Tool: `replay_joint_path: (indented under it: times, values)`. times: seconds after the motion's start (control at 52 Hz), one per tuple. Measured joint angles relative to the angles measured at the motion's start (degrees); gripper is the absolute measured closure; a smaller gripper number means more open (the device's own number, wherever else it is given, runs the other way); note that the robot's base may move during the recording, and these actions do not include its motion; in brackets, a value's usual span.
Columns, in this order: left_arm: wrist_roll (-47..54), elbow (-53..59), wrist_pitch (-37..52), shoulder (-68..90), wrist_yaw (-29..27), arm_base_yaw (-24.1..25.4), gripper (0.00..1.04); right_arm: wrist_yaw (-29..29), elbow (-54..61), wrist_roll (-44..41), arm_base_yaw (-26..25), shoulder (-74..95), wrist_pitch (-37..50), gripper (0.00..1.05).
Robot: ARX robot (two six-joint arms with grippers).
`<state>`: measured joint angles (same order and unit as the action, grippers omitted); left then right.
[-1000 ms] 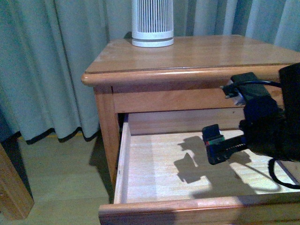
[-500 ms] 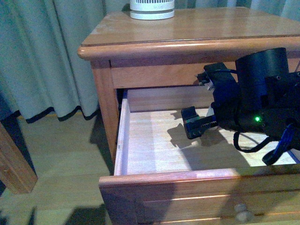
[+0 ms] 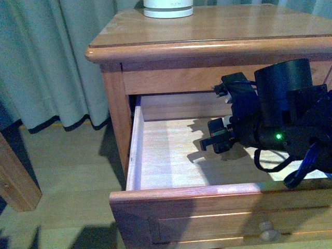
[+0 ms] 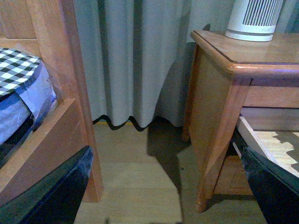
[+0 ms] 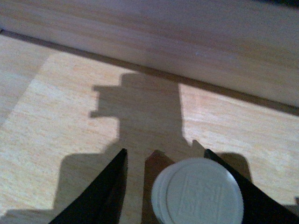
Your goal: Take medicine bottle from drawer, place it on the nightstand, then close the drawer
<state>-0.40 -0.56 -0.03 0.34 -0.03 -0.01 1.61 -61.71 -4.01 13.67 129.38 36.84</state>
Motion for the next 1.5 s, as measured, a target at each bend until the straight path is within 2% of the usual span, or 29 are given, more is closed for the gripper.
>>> replay_joint_path:
  times: [0.077, 0.115, 0.404, 0.538, 0.692, 0.885, 1.096, 1.308, 1.346, 1.5]
  values:
    - [0.02, 0.00, 0.00, 0.00, 0.00, 0.00, 0.07, 0.42, 2.47, 0.31, 0.31, -0.98, 1.36, 0.71]
    - [0.02, 0.00, 0.00, 0.00, 0.00, 0.00, 0.07, 0.63, 3.63, 0.44, 0.44, -1.73, 1.90, 0.74]
    - [0.02, 0.00, 0.00, 0.00, 0.00, 0.00, 0.07, 2.54, 15.45, 3.43, 1.99, -16.39, 4.11, 0.76]
    - [0.02, 0.00, 0.00, 0.00, 0.00, 0.00, 0.07, 4.28, 18.18, 3.93, 1.53, -31.17, -3.23, 0.76]
    - [0.00, 0.00, 0.00, 0.00, 0.00, 0.00, 0.07, 5.05, 7.43, 3.02, -1.75, -38.69, -13.11, 0.76]
    - [0.02, 0.00, 0.00, 0.00, 0.00, 0.00, 0.07, 2.80, -12.87, 0.74, -5.49, -28.83, -20.85, 0.76]
    - [0.02, 0.00, 0.00, 0.00, 0.00, 0.00, 0.07, -0.76, -32.35, -1.86, -5.70, -11.37, -29.11, 0.76]
    - [0.00, 0.00, 0.00, 0.00, 0.00, 0.00, 0.07, -3.28, -42.99, -2.62, -4.26, -1.86, -32.63, 0.76]
    - [0.02, 0.00, 0.00, 0.00, 0.00, 0.00, 0.07, -3.39, -44.11, -3.02, -4.04, -1.20, -32.83, 0.74]
    - [0.02, 0.00, 0.00, 0.00, 0.00, 0.00, 0.07, -2.75, -45.18, -1.99, -3.30, -1.31, -31.89, 0.48]
